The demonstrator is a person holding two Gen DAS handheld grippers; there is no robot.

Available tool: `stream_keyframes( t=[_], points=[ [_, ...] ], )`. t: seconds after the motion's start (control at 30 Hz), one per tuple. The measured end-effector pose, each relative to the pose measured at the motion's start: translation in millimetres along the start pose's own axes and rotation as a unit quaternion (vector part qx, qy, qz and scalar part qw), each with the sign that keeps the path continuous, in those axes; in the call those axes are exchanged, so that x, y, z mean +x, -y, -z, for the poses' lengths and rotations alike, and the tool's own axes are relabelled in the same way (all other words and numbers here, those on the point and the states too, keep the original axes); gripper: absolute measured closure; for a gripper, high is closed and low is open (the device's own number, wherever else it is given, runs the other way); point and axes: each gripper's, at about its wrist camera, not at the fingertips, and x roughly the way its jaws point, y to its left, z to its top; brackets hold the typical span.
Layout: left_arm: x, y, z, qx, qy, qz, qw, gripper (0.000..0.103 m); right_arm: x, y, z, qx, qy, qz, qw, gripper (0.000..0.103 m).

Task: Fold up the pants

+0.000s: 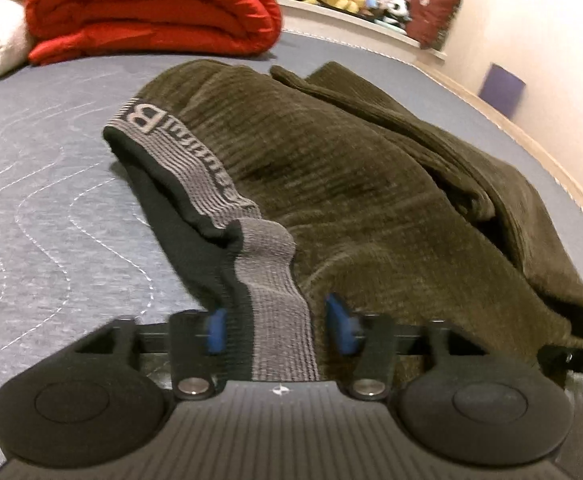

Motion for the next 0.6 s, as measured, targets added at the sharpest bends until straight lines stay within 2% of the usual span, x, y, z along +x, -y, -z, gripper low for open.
stream_keyframes(
  t=[0.03,0.13,0.27,0.37,0.43,0.6],
  points=[
    [-2,-3,-2,-0.008,-0.002,0.004,1.0000,0.066,2,2,-2,0.000,0.002,-0.002,1.000,0.072],
    [-12,-4,-5,-0.001,-0.001,0.008,1.0000,0.075,1,3,-1,-0.007,0.008,-0.011,1.000,0.079],
    [-34,3,-6,0.015,0.006,0.010,0.9998,0.078,-11,0,0,-0.024,0.022,-0.022,0.999,0.084],
    [-54,2,-4,0.027,0.008,0.007,0.9996,0.079,-25,-8,1,-0.063,0.033,-0.038,0.997,0.086],
    [-69,-5,-3,0.027,0.011,0.011,0.9995,0.080,-37,-15,4,-0.098,0.040,-0.072,0.992,0.088],
    [-113,-24,2,0.032,0.015,0.013,0.9993,0.081,-69,-26,22,-0.175,0.047,-0.107,0.978,0.091]
  ],
)
